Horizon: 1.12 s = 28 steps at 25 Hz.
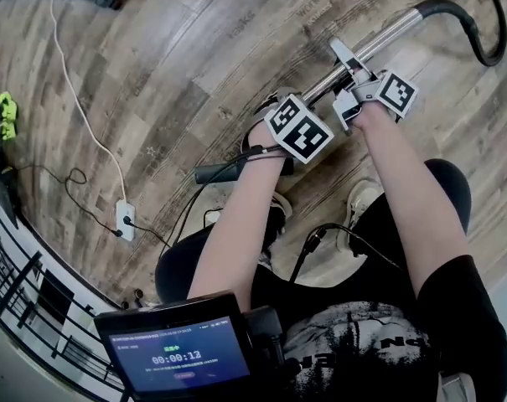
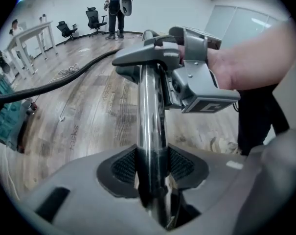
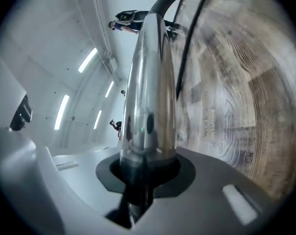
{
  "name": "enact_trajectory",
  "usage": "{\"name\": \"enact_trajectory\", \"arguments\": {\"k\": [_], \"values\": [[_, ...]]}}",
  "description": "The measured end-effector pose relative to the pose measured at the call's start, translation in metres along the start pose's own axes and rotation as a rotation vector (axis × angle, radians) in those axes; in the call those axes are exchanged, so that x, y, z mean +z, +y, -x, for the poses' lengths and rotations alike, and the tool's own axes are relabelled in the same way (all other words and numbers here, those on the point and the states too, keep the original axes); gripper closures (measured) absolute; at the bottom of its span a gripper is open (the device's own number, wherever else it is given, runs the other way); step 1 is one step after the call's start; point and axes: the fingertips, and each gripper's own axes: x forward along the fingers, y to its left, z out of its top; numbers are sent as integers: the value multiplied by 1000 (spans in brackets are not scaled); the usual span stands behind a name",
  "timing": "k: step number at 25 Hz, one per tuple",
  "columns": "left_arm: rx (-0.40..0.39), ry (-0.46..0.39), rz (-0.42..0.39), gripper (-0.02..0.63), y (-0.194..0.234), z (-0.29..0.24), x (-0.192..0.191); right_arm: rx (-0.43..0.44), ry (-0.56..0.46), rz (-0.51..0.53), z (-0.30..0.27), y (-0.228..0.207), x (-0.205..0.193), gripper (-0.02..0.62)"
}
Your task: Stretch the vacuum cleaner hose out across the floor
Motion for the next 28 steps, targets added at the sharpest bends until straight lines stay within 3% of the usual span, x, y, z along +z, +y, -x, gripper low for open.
{"name": "enact_trajectory", "arguments": {"k": [5,10,15,23,28], "values": [[-198,-54,-33,449,-80,58,44,29,-12,132,67,95,29,532],[-255,-62,-63,452,-147,115,82,20,71,248,114,184,51,529],[-353,-84,-26,373,-211,177,104,31,120,302,163,268,55,528],[-396,-170,-25,366,-279,315,167,52,92,387,236,418,107,526],[-412,-169,-154,387,-317,374,208,52,42,427,267,498,136,526]]}}
